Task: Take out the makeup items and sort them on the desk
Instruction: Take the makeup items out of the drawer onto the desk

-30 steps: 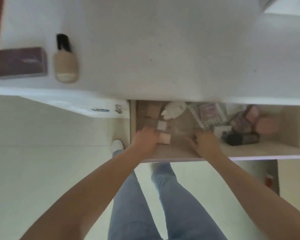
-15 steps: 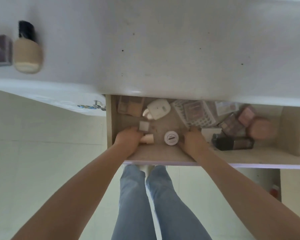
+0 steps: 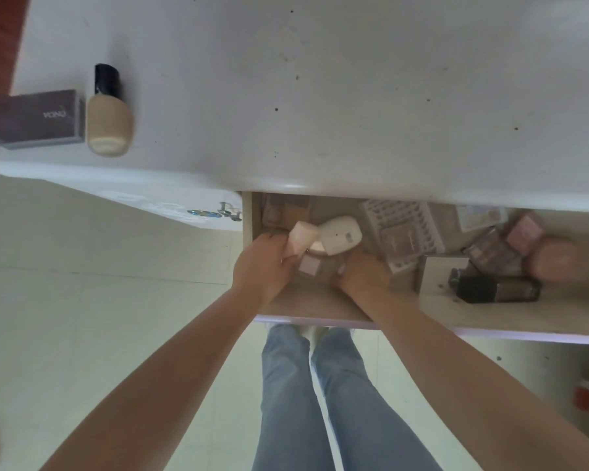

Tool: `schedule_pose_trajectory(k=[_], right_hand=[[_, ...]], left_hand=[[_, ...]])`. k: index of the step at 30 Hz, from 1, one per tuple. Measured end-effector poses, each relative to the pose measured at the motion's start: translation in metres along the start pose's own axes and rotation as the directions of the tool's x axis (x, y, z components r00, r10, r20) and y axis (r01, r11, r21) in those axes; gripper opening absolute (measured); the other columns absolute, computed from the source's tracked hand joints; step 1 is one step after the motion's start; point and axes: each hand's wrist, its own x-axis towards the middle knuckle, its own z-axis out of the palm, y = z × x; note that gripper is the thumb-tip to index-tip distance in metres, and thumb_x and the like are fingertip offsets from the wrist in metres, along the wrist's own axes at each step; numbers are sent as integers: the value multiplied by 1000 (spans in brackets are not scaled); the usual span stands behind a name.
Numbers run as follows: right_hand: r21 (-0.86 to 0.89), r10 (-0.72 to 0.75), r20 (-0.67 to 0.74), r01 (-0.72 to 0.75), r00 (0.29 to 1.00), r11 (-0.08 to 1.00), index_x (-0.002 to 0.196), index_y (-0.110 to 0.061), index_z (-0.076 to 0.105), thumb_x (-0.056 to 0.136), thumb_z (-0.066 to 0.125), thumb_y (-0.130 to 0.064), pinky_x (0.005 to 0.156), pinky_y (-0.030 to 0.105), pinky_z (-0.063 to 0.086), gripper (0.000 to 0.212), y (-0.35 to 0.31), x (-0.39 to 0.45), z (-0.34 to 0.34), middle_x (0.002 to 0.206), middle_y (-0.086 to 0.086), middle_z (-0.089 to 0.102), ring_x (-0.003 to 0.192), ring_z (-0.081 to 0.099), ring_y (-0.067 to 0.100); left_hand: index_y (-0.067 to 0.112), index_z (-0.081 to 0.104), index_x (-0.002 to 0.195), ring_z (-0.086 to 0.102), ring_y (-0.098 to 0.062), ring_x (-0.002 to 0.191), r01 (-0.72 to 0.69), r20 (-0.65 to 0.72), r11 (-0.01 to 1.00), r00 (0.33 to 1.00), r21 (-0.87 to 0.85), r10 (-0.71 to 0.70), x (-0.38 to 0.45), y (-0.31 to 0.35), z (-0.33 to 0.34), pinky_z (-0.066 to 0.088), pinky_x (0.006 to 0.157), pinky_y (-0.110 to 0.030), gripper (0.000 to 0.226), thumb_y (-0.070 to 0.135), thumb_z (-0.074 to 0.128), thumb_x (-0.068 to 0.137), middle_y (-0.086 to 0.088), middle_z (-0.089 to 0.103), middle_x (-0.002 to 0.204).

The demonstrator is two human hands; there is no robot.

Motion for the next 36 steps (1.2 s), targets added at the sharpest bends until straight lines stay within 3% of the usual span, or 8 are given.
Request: schedule_pose_trajectory(k=[5, 10, 15, 20, 23, 27, 31, 36], right_hand=[[208, -269, 31, 257, 963, 944, 125, -12, 43, 74, 68, -28, 72, 23, 38, 59, 1, -32, -47, 107, 7, 56, 92, 54, 22], [465, -412, -303, 510, 859, 723, 93, -21, 54, 71, 74, -13, 63, 5, 39, 31, -30, -61, -110, 83, -10, 55, 73, 50, 4], [441, -437, -447, 617, 781, 652, 83, -16, 47, 68, 76, -9, 60, 3, 40, 34, -77, -67, -124, 83, -21, 53, 67, 54, -8], [336, -422, -545, 650, 724, 681, 105, -5, 53, 73, 72, -11, 84, 21, 39, 38, -128, -36, -143, 114, 5, 58, 99, 54, 20], [240, -475, -514, 652, 714, 719, 117, -5, 51, 77, 67, -10, 80, 11, 29, 43, -147, -22, -144, 118, 8, 56, 110, 51, 21], [138, -515, -526, 666, 677, 733, 114, -4, 60, 76, 67, -7, 86, 5, 23, 38, -155, -16, -132, 125, 10, 56, 120, 49, 23], [138, -496, -631, 715, 597, 685, 101, 2, 67, 64, 74, -1, 88, 21, 28, 38, -160, -18, -120, 114, 22, 62, 107, 58, 37], [196, -485, -518, 650, 705, 735, 127, -11, 51, 79, 68, -14, 103, 15, 17, 51, -158, -20, -122, 142, 8, 41, 134, 34, 19]], left_hand=[[7, 52, 111, 58, -26, 96, -34, -122, 967, 993, -253, 3, -5, -3, -29, 41, 78, -30, 31, 24, 60, 87, -7, 64, 106], [6, 48, 121, 62, -23, 87, -95, -354, 879, 931, -468, -87, 1, -11, -88, 45, 77, -26, 45, 19, 67, 81, -7, 67, 102], [9, 51, 121, 59, -20, 87, -53, -399, 864, 900, -502, -177, 31, -39, -139, 46, 80, -28, 42, 22, 65, 84, -9, 66, 101], [6, 52, 121, 59, -26, 101, 24, -348, 902, 918, -431, -191, 55, -61, -151, 42, 82, -26, 36, 19, 59, 88, -13, 65, 108], [4, 47, 126, 58, -28, 104, 72, -344, 918, 913, -391, -218, 60, -69, -151, 43, 83, -29, 37, 16, 53, 91, -14, 61, 117], [4, 45, 125, 53, -29, 108, 44, -399, 946, 899, -322, -178, 61, -70, -143, 42, 86, -32, 33, 14, 48, 94, -15, 57, 118], [5, 46, 123, 48, -26, 110, 54, -469, 967, 867, -249, -169, 61, -71, -136, 37, 77, -28, 28, 13, 41, 96, -12, 52, 118], [2, 44, 121, 46, -29, 110, 64, -499, 986, 856, -154, -134, 55, -70, -134, 41, 82, -32, 29, 14, 41, 95, -15, 49, 120]])
